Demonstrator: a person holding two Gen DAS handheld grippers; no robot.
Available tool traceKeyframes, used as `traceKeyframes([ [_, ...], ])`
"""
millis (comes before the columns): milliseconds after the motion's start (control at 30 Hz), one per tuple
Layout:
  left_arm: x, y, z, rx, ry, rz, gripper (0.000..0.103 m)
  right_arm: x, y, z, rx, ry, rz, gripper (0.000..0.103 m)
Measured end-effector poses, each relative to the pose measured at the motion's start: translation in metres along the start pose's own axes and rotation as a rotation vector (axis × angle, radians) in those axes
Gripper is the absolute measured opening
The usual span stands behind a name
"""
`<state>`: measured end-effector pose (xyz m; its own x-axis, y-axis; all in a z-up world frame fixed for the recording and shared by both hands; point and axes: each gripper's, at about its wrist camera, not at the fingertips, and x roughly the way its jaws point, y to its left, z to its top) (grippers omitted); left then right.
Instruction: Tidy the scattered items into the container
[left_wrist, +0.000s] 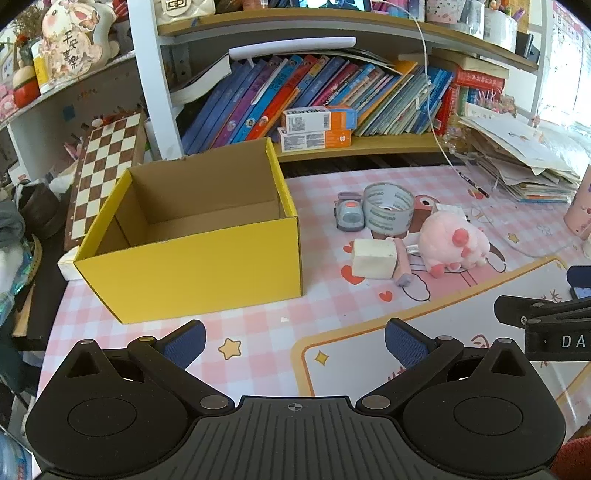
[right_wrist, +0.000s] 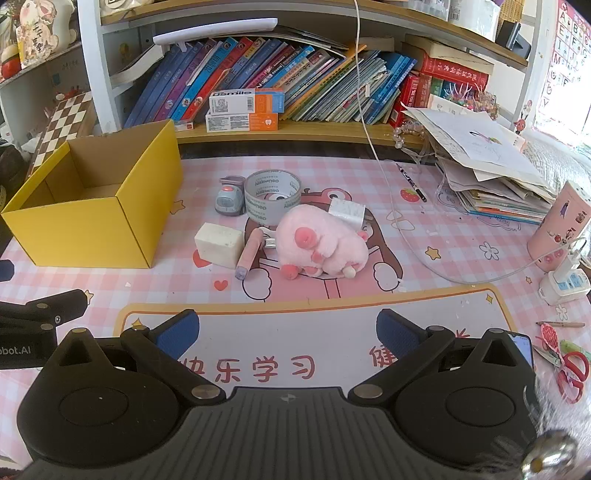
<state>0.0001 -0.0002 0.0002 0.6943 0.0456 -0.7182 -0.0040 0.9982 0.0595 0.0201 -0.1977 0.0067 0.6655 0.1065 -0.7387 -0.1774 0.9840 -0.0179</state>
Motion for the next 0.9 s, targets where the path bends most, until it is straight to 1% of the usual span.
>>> traceKeyframes([
  [300,-0.0005,-0.0017,0.0012,-0.008,0.001,-0.016,0.103,-0.0015,0.0007,0.0002,0.0,-0.001,0.003,0.103],
  [900,0.002,0.0033,0.0011,-0.026,0.012,-0.024,0.103,-0.0003,0.0032,0.0017,-0.003,0.002,0.002,0.103],
])
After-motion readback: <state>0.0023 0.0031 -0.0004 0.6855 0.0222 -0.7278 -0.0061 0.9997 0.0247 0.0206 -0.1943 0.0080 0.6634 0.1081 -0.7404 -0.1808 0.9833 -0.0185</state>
